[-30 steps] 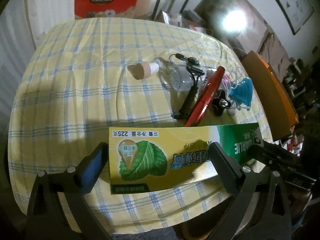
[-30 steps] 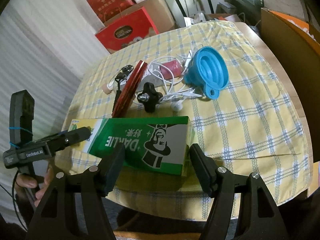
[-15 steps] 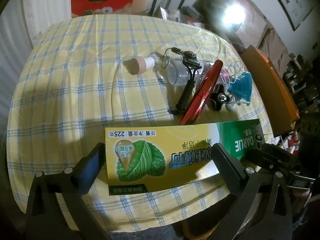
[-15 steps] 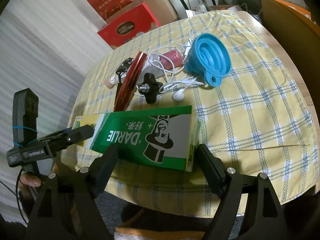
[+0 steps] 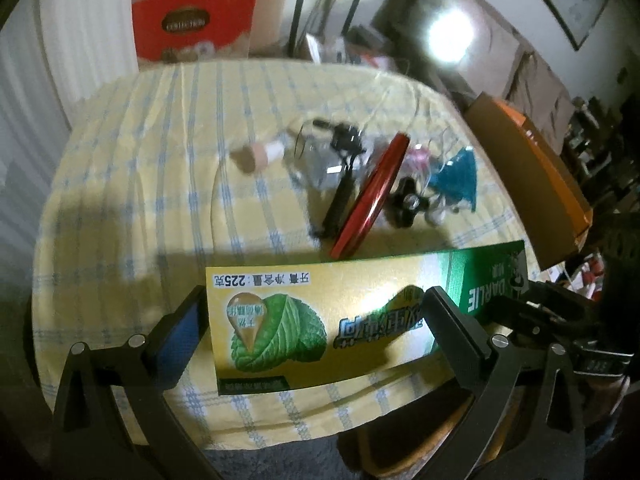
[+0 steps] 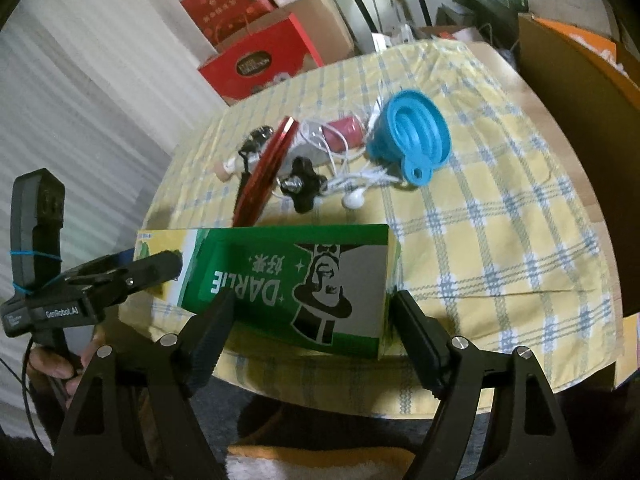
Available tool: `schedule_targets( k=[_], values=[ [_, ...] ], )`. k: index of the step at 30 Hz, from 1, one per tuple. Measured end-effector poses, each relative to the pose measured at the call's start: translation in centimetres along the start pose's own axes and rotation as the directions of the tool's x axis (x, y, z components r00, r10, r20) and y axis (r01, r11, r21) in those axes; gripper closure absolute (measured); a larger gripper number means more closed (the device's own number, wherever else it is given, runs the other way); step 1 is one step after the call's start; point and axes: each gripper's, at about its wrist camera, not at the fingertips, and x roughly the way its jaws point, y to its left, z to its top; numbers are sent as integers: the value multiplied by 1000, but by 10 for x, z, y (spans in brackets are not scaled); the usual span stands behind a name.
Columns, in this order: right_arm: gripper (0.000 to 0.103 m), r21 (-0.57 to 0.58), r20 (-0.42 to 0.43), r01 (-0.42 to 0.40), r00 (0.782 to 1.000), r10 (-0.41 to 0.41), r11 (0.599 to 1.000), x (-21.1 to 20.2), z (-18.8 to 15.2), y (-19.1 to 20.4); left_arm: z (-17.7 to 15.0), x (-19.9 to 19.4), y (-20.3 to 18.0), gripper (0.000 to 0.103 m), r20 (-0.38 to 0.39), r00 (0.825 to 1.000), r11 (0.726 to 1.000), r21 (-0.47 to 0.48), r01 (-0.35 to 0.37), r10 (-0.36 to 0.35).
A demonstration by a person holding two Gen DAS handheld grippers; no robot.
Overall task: Organize objects
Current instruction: 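Lift the DARLIE box with both grippers and turn toward the orange box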
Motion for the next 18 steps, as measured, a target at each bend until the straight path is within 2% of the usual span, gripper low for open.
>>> schedule_targets(
  k=[9, 18],
  values=[
    [22, -42, 59, -2, 998, 5, 999, -19, 1, 9, 4, -23, -9, 0, 77, 997, 1000, 23, -12, 10],
    [23, -98, 146, 18, 989, -3, 995, -49, 11, 22, 17, -54, -27, 0, 193, 981, 999, 47, -17, 7]
  ],
)
